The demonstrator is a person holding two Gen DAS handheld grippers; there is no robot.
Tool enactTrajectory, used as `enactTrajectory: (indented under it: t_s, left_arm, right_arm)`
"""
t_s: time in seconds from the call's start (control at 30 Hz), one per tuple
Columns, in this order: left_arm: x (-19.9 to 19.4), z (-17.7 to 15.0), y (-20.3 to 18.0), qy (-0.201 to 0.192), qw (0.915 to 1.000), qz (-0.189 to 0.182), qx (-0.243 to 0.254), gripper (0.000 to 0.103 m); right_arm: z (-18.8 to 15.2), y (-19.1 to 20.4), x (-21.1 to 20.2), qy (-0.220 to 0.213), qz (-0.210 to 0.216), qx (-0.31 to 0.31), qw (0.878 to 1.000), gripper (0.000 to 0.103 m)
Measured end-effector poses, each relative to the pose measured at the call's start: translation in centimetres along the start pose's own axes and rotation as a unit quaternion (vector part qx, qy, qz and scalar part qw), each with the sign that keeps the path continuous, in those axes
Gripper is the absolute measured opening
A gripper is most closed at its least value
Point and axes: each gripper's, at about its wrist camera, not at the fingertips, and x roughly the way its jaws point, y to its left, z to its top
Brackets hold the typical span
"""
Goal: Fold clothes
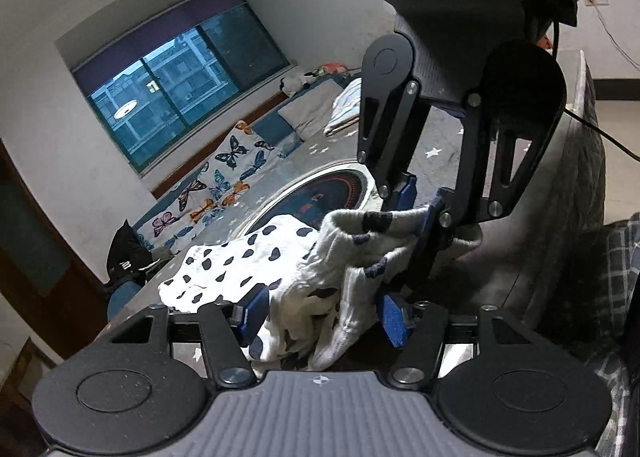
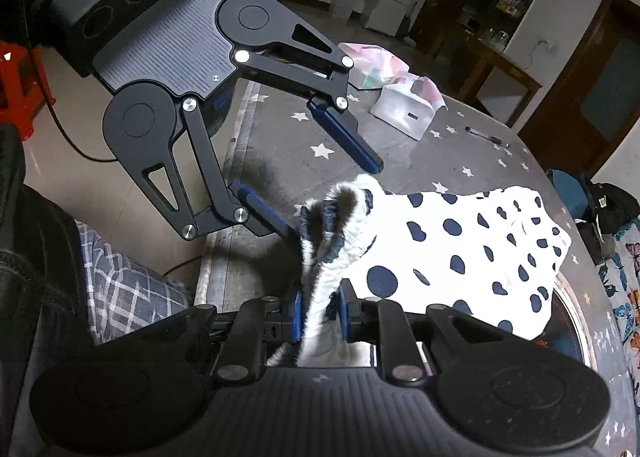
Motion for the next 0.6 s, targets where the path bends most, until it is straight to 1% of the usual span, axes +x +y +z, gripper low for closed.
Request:
enactTrajectory:
  t_s: [0.13,0.3,0.37,0.4,0.43,0.53,0.6]
  left_arm:
    - [0.0,-0.2,-0.3,-0.005,1.0,0.0,0.004,0.066]
    - [0.4,-0.3,-0.9,-0.017,0.9985,-0.028,0.043,0.066]
    - [0.6,-0.3,-1.4,-0.021,0.997,-0.041,0.062,0.062]
    - [0.7,-0.3,-1.6,-0.022,0.9963,-0.046,0.068,0.055]
    - [0.8,-0.4,-1.7,-0.02,0.9961,-0.05,0.07,0.042]
    - [1.1,-0.6,-1.6,-0.014,0.9964,-0.069,0.046,0.028]
    - [1.3,-0.7,-1.5,-0.013,0.9965,-0.078,0.027,0.023]
  right_arm:
    - [0.2,0.1,0.1,0.006,0.005,-0.012,1.0,0.016]
    - [0.5,0.5,0.0,0.017,0.01,-0.041,0.999,0.016]
    - [0.7,0.6,-0.2,0.019,0.01,-0.05,0.999,0.016]
    - [0.7,0.6,-0.3,0.02,0.01,-0.051,0.998,0.016]
    - [0.7,0.6,-0.4,0.022,0.011,-0.052,0.998,0.016]
    - [0.5,0.5,-0.5,0.023,0.015,-0.046,0.999,0.016]
    - [0.4,0.4,-0.6,0.023,0.021,-0.035,0.999,0.017]
